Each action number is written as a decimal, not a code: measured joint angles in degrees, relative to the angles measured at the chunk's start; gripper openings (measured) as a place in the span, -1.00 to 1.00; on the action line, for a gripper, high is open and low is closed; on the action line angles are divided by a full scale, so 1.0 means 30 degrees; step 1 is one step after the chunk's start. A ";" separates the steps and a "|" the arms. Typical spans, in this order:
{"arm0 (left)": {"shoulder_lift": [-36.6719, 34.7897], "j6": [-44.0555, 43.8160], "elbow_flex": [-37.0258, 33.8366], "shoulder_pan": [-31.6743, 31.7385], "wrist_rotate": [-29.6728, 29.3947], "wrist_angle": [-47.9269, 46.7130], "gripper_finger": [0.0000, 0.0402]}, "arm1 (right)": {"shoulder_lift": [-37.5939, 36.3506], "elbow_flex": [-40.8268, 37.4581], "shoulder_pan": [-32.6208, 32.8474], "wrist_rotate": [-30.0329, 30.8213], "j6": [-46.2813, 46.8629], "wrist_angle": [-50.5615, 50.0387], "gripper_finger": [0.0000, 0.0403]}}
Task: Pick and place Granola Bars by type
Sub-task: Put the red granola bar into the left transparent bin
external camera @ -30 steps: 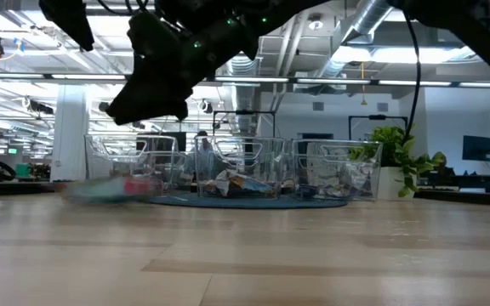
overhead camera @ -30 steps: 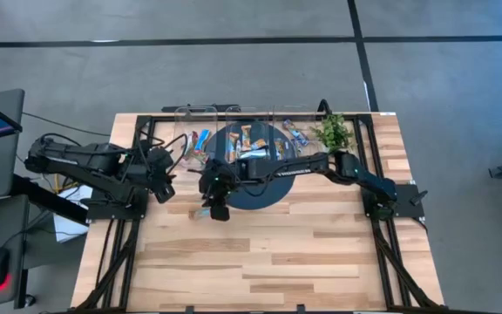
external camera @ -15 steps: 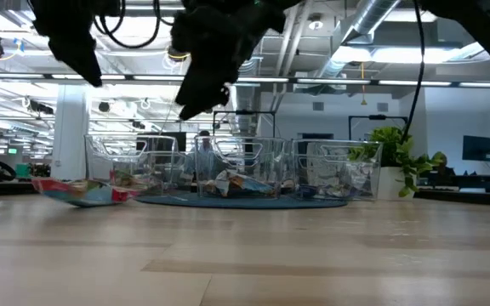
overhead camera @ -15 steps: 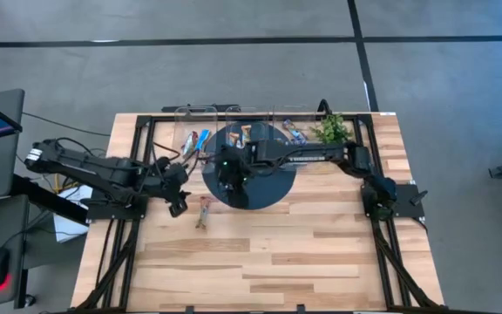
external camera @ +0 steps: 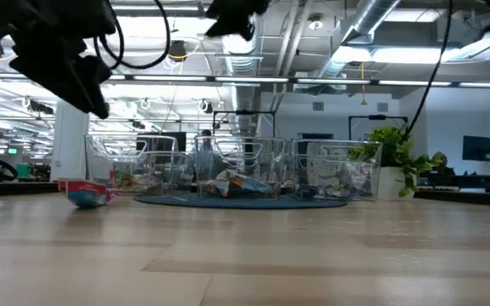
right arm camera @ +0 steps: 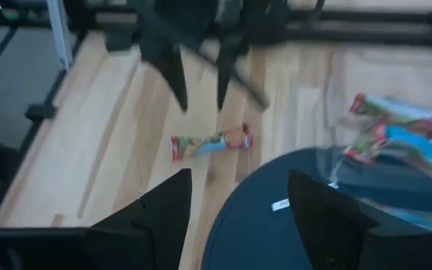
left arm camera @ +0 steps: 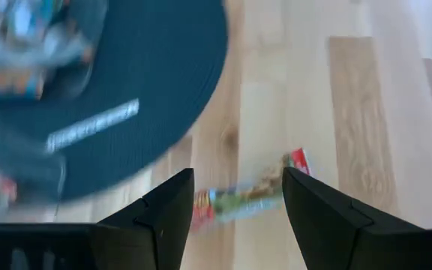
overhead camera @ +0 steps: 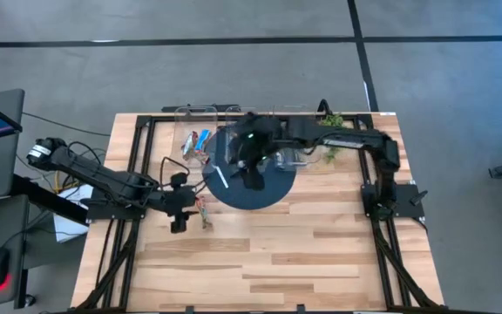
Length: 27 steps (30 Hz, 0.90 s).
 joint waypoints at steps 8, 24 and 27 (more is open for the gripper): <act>0.0486 0.6402 -0.1060 0.0260 0.0058 0.1737 -0.01 | -0.2972 -0.0007 0.0058 0.0058 0.0823 -0.0273 -0.03; 0.5440 1.3243 -0.1375 0.2470 0.4164 0.3738 -0.01 | -0.8784 -0.0007 0.2118 0.5408 0.2834 -0.1565 -0.19; 0.6170 1.3948 -0.1382 0.2798 0.4220 0.3738 -0.01 | -0.9318 -0.0017 0.2923 0.6754 0.3409 -0.2221 -0.22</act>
